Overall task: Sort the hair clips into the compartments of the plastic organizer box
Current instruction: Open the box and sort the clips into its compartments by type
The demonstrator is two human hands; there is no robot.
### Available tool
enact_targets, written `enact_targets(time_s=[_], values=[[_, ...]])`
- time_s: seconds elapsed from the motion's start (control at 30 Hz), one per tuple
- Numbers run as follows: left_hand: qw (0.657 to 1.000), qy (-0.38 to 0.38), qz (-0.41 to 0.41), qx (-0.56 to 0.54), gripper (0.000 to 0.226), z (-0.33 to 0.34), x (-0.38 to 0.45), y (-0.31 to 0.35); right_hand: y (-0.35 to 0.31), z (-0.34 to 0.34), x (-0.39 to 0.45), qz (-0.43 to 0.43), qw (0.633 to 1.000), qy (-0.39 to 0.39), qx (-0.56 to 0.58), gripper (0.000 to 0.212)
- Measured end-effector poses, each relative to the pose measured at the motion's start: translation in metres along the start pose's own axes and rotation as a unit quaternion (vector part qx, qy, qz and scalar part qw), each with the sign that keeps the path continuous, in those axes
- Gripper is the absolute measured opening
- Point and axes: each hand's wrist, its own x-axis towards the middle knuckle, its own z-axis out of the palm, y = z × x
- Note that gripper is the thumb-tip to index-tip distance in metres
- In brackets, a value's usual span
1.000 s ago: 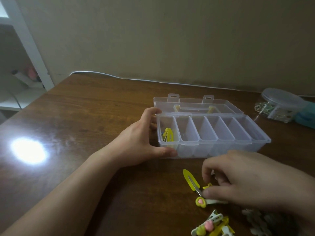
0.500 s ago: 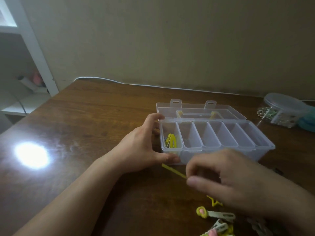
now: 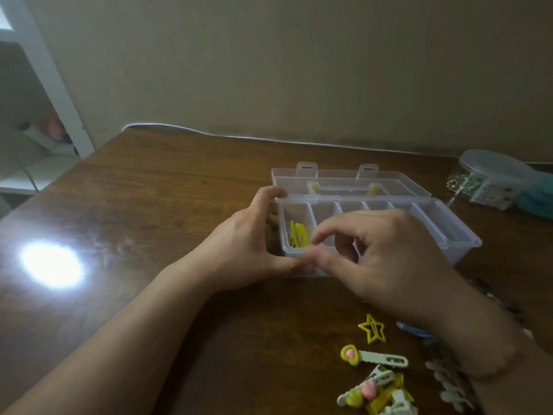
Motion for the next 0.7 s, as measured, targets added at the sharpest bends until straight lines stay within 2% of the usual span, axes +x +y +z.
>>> enact_targets(time_s=[0.07,0.13,0.2,0.37,0.57,0.7], values=[[1.000,0.009,-0.003,0.002,0.103,0.000,0.000,0.000,-0.003,-0.020,-0.010,-0.012,0.988,-0.147,0.041,0.024],[1.000,0.009,-0.010,0.004,0.103,0.001,0.000,0.000,-0.007,-0.035,-0.018,0.005,0.943,-0.329,0.038,0.023],[1.000,0.006,-0.013,0.007,0.105,0.001,0.001,0.000,-0.011,-0.039,-0.022,0.025,0.904,-0.426,-0.003,0.031],[1.000,0.004,-0.015,0.006,0.106,0.000,0.001,0.001,-0.012,-0.030,-0.025,0.020,0.892,-0.443,-0.090,0.033],[1.000,0.003,-0.018,0.003,0.108,-0.001,0.001,0.001,-0.010,-0.022,-0.025,0.003,0.903,-0.423,-0.081,0.024],[1.000,0.007,-0.014,-0.009,0.108,0.000,0.000,0.000,-0.006,-0.031,-0.019,0.001,0.909,-0.416,-0.007,0.017]])
